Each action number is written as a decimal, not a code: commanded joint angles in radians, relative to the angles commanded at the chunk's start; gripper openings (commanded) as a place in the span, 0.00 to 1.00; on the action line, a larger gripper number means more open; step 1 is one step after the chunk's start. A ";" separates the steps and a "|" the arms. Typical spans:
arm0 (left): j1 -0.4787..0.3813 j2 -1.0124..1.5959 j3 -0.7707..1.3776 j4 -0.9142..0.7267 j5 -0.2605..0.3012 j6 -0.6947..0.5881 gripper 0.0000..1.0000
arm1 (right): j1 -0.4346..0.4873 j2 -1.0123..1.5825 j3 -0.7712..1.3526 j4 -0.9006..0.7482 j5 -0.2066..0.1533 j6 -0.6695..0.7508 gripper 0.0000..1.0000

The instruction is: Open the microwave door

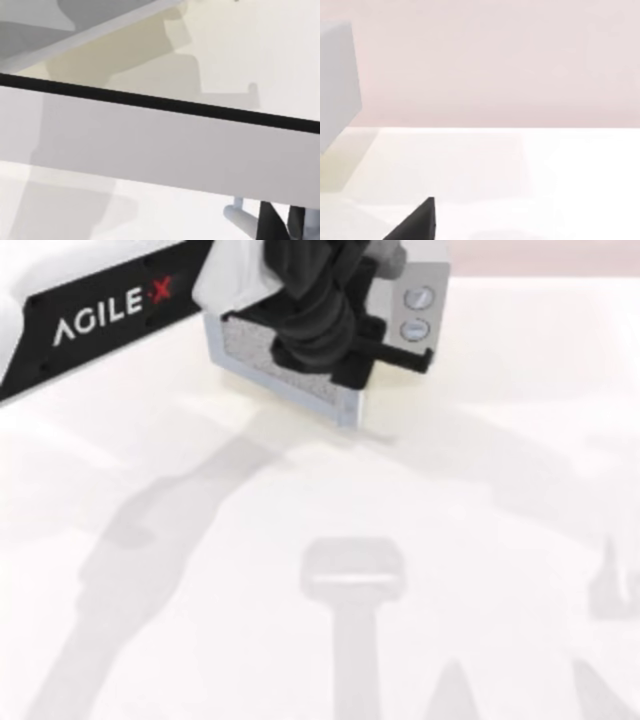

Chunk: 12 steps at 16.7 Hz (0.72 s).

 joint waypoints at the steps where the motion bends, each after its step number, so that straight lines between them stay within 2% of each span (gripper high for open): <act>1: 0.000 0.000 0.000 0.000 0.000 0.000 0.00 | 0.000 0.000 0.000 0.000 0.000 0.000 1.00; 8: 0.000 0.000 0.000 0.000 0.000 0.000 0.00 | 0.000 0.000 0.000 0.000 0.000 0.000 1.00; 12: 0.004 -0.021 -0.034 0.013 0.023 0.029 0.00 | 0.000 0.000 0.000 0.000 0.000 0.000 1.00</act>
